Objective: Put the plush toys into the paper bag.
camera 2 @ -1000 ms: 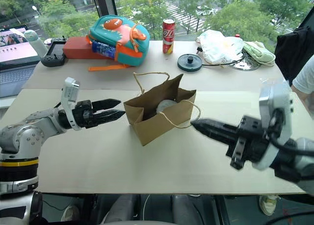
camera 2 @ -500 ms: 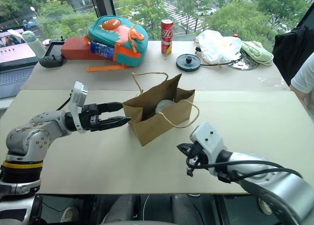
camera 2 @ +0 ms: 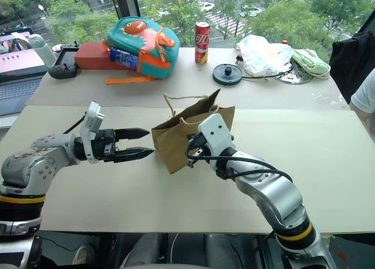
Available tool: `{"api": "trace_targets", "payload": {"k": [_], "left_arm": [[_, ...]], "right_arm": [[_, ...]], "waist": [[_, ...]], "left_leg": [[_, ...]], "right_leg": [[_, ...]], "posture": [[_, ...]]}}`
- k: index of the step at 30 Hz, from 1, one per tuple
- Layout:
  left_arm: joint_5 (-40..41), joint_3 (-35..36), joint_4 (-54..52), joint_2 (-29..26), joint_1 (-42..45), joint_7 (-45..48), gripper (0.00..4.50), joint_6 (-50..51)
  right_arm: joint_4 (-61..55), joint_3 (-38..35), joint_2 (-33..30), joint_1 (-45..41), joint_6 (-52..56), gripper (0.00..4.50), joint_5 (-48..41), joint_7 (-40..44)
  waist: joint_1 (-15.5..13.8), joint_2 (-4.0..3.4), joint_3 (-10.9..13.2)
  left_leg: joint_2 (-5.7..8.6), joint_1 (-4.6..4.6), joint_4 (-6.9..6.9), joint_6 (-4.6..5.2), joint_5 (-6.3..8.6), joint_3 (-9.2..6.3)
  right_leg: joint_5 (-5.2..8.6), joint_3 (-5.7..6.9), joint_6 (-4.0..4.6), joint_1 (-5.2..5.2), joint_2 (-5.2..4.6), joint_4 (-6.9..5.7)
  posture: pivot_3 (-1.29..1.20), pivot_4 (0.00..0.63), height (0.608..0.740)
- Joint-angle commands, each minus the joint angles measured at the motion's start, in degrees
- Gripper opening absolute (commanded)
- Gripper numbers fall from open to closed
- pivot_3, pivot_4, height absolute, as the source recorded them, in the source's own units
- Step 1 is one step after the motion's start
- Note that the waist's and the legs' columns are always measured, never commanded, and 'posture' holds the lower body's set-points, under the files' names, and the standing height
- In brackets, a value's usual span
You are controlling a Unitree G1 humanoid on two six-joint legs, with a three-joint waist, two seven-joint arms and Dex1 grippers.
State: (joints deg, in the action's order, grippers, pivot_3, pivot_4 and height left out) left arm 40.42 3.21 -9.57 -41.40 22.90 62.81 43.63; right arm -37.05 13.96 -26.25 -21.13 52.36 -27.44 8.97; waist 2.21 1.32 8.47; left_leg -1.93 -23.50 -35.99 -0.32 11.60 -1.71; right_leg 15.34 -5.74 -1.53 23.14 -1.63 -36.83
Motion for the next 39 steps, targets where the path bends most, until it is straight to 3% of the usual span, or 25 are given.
{"api": "trace_targets", "payload": {"k": [1, 8, 19, 22, 32, 33, 39], "left_arm": [[-2.0, -1.4, -3.0, -0.1, -0.1, -0.2, 4.50, -2.7], [-6.6, -1.7, -1.7, 7.0, 1.2, -9.3, 4.50, -7.2], [-6.8, -2.3, -2.7, 10.7, 0.1, -12.9, 4.50, -7.5], [-5.9, -2.1, -3.3, 11.5, -0.1, -13.3, 3.81, -6.9], [-6.2, -2.8, -3.4, 11.5, -0.7, -12.8, 0.25, -6.7], [-6.6, -2.9, -2.9, 11.6, -0.5, -13.2, 0.06, -6.8], [-8.8, -3.5, -0.2, 12.9, 1.5, -14.8, 0.06, -8.0]], "right_arm": [[-0.7, -0.2, 1.0, -1.0, -0.7, 0.04, 1.6, 0.9], [-1.3, -0.9, 2.8, -0.6, 0.2, 0.04, 2.2, 2.4], [-1.5, -1.4, 4.3, -1.2, 1.0, 0.04, 2.5, 3.2], [-1.5, -1.5, 4.2, -1.4, 1.2, 0.00, 2.8, 3.4], [-1.8, -2.1, 4.7, -1.7, 1.7, 0.00, 2.9, 3.7], [-2.0, -2.3, 4.8, -1.8, 1.8, 0.00, 2.7, 3.7], [-5.1, -5.0, 4.6, -2.4, 4.8, 0.00, -0.5, 4.9]], "waist": [[0.0, 0.00, 0.0], [0.1, 0.00, 0.0], [0.3, 0.00, 0.0], [0.3, 0.00, 0.0], [0.3, 0.00, 0.0], [0.3, 0.00, 0.0], [0.3, 0.00, 0.0]], "left_leg": [[0.00, 0.01, 0.00, 0.00, 0.00, 0.00], [0.00, 0.06, -0.04, 0.00, 0.00, -0.01], [-0.02, 0.09, -0.05, 0.00, 0.00, -0.02], [-0.02, 0.09, -0.05, 0.00, 0.00, -0.01], [-0.02, 0.10, -0.05, 0.00, 0.00, -0.02], [-0.02, 0.10, -0.05, 0.00, 0.00, -0.02], [-0.01, 0.10, -0.05, 0.00, 0.00, -0.02]], "right_leg": [[0.00, 0.00, 0.00, 0.00, 0.00, -0.02], [0.00, 0.00, 0.01, -0.03, 0.02, -0.11], [-0.01, -0.01, 0.01, -0.03, 0.04, -0.17], [-0.01, -0.01, 0.01, -0.03, 0.04, -0.18], [-0.01, -0.01, 0.01, -0.03, 0.04, -0.18], [-0.01, -0.01, 0.01, -0.03, 0.04, -0.18], [-0.01, -0.01, 0.01, -0.04, 0.04, -0.18]], "posture": [[0.00, 0.150, 0.739], [0.00, 0.150, 0.739], [0.00, 0.150, 0.739], [0.00, 0.150, 0.739], [0.00, 0.150, 0.739], [0.00, 0.150, 0.739], [0.00, 0.150, 0.739]]}}
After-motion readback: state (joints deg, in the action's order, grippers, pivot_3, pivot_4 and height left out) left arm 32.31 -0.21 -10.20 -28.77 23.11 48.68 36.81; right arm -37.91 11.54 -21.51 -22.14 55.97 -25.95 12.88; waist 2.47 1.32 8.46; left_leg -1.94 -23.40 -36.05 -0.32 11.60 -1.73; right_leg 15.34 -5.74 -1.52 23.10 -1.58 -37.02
